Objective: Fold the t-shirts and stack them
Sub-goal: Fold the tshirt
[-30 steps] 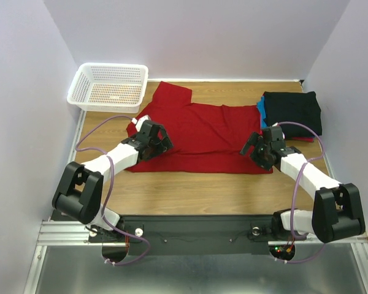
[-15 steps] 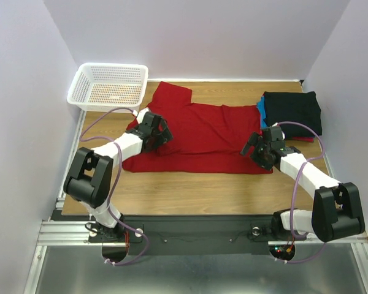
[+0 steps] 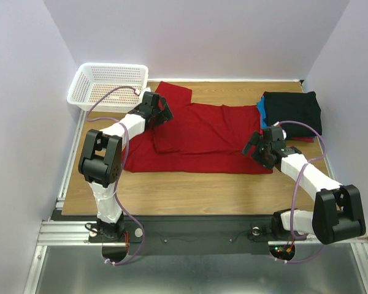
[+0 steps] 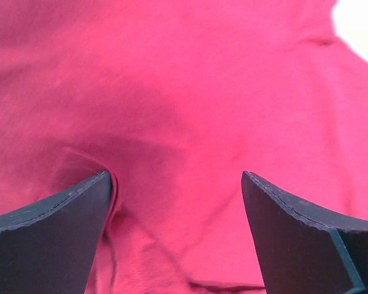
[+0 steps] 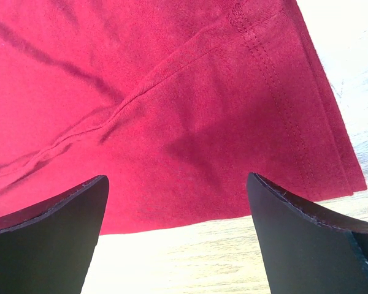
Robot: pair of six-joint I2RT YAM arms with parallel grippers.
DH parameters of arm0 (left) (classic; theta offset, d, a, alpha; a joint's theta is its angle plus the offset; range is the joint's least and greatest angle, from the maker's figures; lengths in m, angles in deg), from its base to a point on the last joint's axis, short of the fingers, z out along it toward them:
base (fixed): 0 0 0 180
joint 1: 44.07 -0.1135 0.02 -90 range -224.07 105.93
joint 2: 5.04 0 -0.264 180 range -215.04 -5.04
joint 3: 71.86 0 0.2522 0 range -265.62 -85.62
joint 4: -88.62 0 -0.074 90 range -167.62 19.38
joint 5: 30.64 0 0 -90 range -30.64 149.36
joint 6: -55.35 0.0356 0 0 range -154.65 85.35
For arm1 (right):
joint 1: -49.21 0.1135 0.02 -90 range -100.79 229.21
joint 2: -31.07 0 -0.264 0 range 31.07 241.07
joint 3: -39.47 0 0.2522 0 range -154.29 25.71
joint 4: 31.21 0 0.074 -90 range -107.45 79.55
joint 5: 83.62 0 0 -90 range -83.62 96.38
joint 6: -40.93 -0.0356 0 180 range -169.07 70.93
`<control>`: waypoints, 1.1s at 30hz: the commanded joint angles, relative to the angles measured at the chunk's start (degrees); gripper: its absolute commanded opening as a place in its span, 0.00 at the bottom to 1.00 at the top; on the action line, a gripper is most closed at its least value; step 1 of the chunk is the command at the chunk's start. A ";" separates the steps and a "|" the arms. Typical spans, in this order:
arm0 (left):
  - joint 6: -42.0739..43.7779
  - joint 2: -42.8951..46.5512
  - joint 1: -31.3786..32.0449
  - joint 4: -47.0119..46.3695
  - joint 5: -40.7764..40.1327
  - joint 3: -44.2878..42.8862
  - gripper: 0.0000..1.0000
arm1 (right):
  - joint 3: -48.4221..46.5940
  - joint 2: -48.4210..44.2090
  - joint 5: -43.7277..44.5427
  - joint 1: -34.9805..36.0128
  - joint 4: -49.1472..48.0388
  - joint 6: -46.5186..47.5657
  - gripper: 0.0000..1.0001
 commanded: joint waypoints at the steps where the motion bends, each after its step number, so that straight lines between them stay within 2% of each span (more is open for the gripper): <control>1: 2.44 0.43 0.07 1.43 0.87 -3.94 0.98 | -1.60 -1.43 1.53 0.48 -0.45 0.77 1.00; 9: 3.24 0.68 0.16 5.48 0.34 -4.56 0.98 | -0.99 -2.48 1.44 0.31 -0.37 1.21 1.00; 12: 2.71 5.95 0.42 5.30 -0.19 0.09 0.98 | -0.99 -2.49 1.36 0.40 -0.37 1.65 1.00; 17: -0.45 19.03 3.58 2.05 -2.12 15.17 0.98 | -0.64 -1.70 0.57 0.31 -0.45 1.47 1.00; 20: -3.79 22.22 4.81 -0.76 -0.11 21.70 0.98 | -0.64 -0.74 0.21 0.40 -0.37 1.56 1.00; 33: -5.55 16.34 7.72 -2.26 1.65 22.25 0.98 | -0.20 -0.38 0.39 0.40 -0.45 1.12 1.00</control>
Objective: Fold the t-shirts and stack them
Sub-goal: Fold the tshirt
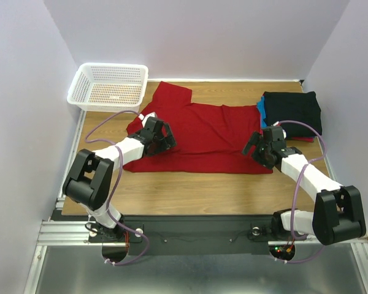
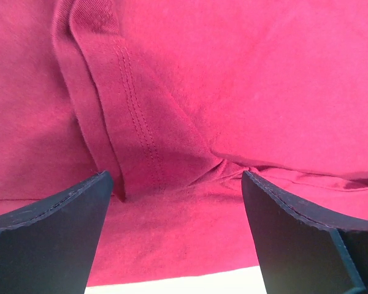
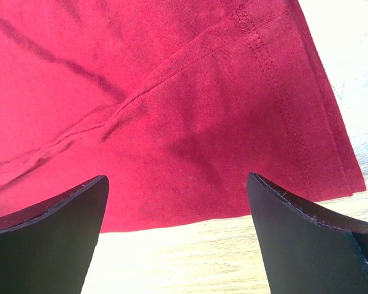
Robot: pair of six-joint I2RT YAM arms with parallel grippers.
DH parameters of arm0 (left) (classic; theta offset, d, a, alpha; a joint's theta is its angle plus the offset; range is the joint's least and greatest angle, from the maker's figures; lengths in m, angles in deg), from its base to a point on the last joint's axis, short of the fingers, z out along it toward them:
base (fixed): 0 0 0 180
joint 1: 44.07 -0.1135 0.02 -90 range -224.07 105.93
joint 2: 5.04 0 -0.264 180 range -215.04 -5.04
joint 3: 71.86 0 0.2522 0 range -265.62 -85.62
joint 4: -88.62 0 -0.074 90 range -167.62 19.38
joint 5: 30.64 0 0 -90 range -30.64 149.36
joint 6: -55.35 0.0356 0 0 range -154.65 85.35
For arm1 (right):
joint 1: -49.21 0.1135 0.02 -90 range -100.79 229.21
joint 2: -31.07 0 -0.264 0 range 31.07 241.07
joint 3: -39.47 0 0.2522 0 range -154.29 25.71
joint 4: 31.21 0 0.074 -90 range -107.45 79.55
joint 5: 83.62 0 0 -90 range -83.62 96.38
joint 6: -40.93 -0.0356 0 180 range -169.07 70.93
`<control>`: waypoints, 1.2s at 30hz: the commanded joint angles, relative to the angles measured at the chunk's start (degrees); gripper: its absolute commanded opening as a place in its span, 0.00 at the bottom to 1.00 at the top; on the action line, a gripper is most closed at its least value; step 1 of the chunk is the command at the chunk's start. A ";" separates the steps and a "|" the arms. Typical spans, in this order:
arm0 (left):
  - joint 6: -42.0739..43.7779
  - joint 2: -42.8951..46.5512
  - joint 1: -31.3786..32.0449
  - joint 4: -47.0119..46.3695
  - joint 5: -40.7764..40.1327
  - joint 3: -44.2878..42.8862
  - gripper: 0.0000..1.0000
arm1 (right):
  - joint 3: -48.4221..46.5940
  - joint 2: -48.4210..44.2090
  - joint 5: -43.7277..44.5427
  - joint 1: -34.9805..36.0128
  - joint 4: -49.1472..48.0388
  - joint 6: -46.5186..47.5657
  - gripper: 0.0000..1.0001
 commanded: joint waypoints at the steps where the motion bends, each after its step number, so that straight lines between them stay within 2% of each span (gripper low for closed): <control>1: -1.64 -0.27 0.46 -1.86 0.02 0.37 0.98 | -0.28 0.30 0.61 0.31 -0.50 0.36 1.00; 7: -1.64 -3.00 0.46 -2.30 -0.42 -1.38 0.98 | -0.20 0.74 0.78 0.31 -0.50 0.18 1.00; 13: -0.07 -7.92 0.46 -2.30 -1.04 -7.96 0.99 | -0.37 1.18 0.69 0.40 -0.50 0.09 1.00; 29: 7.93 -24.79 0.46 -3.10 2.92 -33.44 0.98 | -1.52 -0.31 1.40 0.40 -0.23 0.97 1.00; 34: 9.78 -24.45 0.37 -0.92 4.85 -34.43 0.98 | -1.25 -1.19 1.75 0.31 0.03 1.06 1.00; 36: 9.78 -21.31 0.72 -0.63 4.59 -31.89 0.98 | -1.25 -1.19 1.57 0.40 -0.06 1.24 1.00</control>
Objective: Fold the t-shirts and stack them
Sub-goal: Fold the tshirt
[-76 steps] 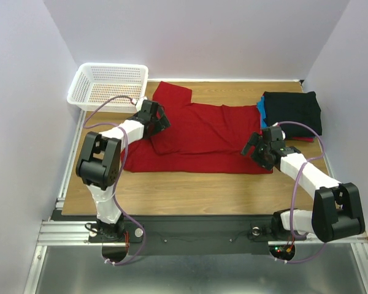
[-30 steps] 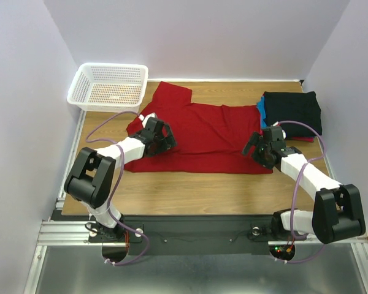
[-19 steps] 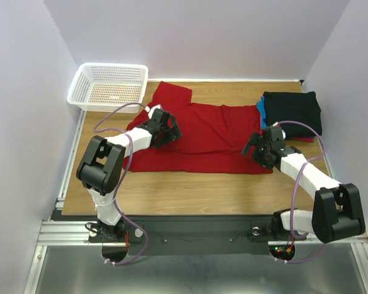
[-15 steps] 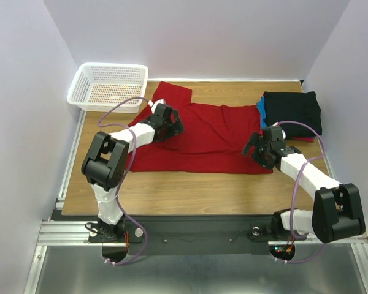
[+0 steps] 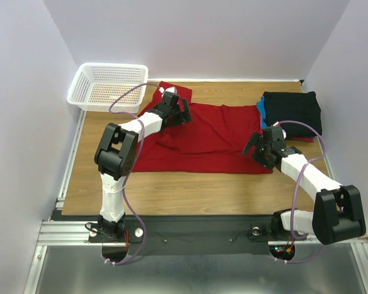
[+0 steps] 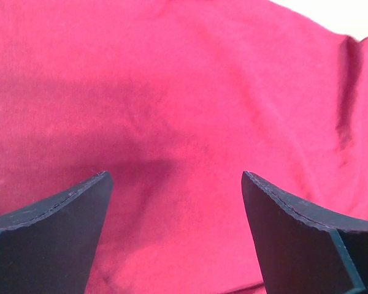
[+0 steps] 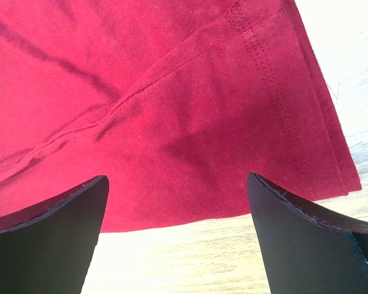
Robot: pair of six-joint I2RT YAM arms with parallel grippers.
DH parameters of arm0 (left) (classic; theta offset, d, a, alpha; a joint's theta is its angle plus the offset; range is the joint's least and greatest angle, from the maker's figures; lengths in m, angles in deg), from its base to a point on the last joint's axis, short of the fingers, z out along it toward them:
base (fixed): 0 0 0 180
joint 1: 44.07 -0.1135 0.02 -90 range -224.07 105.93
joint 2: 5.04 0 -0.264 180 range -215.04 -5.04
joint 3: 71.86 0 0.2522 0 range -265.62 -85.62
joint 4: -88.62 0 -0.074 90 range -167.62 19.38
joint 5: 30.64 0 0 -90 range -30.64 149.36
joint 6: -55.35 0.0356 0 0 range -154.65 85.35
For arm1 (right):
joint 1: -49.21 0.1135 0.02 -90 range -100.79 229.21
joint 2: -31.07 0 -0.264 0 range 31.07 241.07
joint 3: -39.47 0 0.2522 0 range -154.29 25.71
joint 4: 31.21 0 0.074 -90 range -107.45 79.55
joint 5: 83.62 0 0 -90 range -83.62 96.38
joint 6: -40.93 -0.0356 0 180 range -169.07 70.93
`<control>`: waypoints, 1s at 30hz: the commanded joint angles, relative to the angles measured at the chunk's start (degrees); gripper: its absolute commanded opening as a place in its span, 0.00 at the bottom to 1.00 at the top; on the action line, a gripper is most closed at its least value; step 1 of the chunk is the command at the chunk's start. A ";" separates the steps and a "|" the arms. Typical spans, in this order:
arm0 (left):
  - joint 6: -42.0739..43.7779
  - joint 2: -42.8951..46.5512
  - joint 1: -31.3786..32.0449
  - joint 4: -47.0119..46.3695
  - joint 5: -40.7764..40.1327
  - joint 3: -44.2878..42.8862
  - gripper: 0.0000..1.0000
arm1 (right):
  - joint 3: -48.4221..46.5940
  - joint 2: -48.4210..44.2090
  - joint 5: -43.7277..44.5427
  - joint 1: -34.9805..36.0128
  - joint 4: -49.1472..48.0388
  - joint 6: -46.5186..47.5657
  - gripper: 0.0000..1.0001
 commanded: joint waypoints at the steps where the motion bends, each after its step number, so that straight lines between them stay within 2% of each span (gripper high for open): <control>1: 2.24 6.53 0.81 1.81 0.28 1.31 0.98 | -1.25 -1.59 1.01 0.40 -0.41 1.02 1.00; 5: 1.37 20.39 1.78 1.02 -4.89 12.62 0.98 | -1.08 -1.15 0.83 0.40 -0.41 1.02 1.00; 11: -4.17 35.35 1.78 0.23 -8.42 30.99 0.98 | -0.55 -0.80 0.65 0.31 -0.41 1.63 1.00; 15: -8.30 40.03 1.78 -5.38 -7.19 40.60 0.98 | -0.29 -0.71 0.39 0.40 -0.41 1.81 1.00; 20: -8.75 38.20 1.78 -9.26 -4.57 42.46 0.98 | -0.11 -0.45 0.39 0.40 -0.41 1.72 1.00; 24: -7.61 33.29 1.78 -12.68 -3.41 40.00 0.99 | 0.07 -0.10 0.39 0.40 -0.41 1.63 1.00; 30: -5.24 22.47 1.69 -11.90 -5.00 32.36 0.98 | -0.02 -0.09 1.00 0.40 -0.41 1.81 1.00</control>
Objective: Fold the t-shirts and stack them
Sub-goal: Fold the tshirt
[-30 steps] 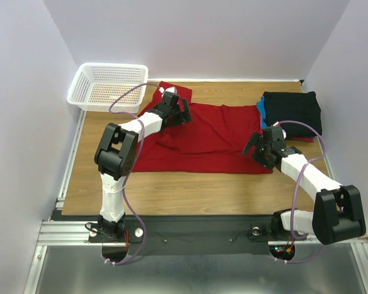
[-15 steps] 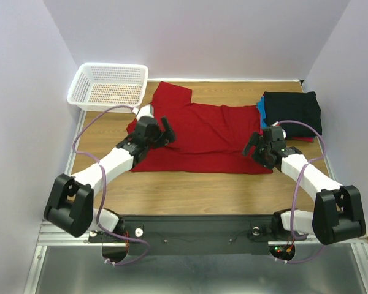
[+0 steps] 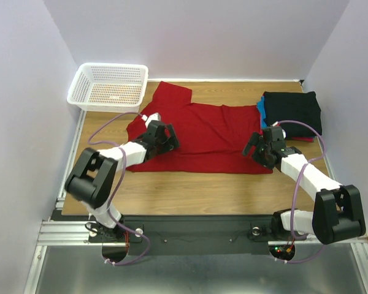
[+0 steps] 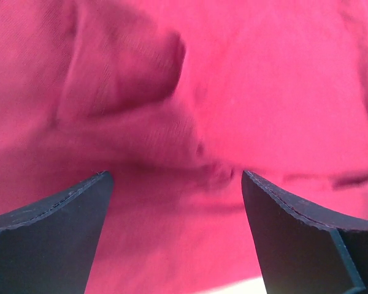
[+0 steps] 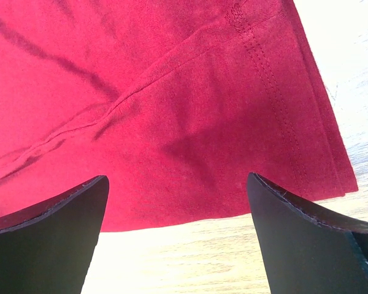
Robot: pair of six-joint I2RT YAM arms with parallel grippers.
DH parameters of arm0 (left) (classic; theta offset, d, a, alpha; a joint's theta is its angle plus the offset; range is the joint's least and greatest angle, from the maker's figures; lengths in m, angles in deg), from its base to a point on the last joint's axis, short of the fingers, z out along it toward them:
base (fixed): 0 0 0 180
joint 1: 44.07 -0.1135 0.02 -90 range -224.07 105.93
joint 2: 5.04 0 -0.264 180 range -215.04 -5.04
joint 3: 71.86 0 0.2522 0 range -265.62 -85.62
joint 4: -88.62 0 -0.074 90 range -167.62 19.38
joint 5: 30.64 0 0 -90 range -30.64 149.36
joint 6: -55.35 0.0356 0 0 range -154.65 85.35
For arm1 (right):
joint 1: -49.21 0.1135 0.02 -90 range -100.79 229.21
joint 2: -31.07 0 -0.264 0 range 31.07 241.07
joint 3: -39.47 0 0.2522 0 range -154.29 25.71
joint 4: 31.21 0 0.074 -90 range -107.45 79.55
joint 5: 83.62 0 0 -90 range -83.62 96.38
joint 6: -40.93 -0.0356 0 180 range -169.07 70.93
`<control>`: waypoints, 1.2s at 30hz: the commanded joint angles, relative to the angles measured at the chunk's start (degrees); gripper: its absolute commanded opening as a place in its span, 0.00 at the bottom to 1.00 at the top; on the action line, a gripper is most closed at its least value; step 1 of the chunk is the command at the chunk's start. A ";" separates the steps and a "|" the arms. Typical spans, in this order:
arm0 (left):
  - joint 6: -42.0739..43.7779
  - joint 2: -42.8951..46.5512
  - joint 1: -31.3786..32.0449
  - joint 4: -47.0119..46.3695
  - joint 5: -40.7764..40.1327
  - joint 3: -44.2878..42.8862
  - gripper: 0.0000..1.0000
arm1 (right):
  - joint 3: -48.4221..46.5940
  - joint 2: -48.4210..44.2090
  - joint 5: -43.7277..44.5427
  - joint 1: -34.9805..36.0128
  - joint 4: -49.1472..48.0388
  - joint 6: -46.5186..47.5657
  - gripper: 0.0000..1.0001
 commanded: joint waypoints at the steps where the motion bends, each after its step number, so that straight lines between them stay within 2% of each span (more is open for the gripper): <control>1: 2.20 -5.36 -0.01 -2.22 -0.91 -6.68 0.98 | -0.02 0.15 1.11 0.40 -0.47 0.76 1.00; 5: 2.38 -9.14 0.07 -2.39 0.40 -11.78 0.98 | -0.02 0.67 1.03 0.40 -0.47 0.50 1.00; 14: 4.13 -11.87 0.16 -1.33 0.32 -17.41 0.98 | -0.64 2.70 1.64 0.31 -0.47 0.76 1.00; 21: 6.24 -22.32 0.16 -0.45 5.77 -27.50 0.98 | -0.90 1.03 2.52 0.40 -0.39 1.20 1.00; 23: 6.60 -22.95 0.16 0.51 5.95 -29.18 0.98 | -1.16 -0.02 2.70 0.40 -0.21 1.55 1.00; 28: 8.26 -17.95 0.16 2.09 4.01 -29.63 0.98 | -2.57 -1.78 2.96 0.40 0.49 2.17 1.00; 34: 10.02 -8.63 0.16 6.83 -2.92 -30.86 0.98 | -5.73 -2.84 1.12 0.40 1.02 3.05 1.00; 36: 9.59 -6.09 0.16 7.54 -4.42 -28.68 0.98 | -6.00 -2.93 -0.11 0.40 0.93 4.10 1.00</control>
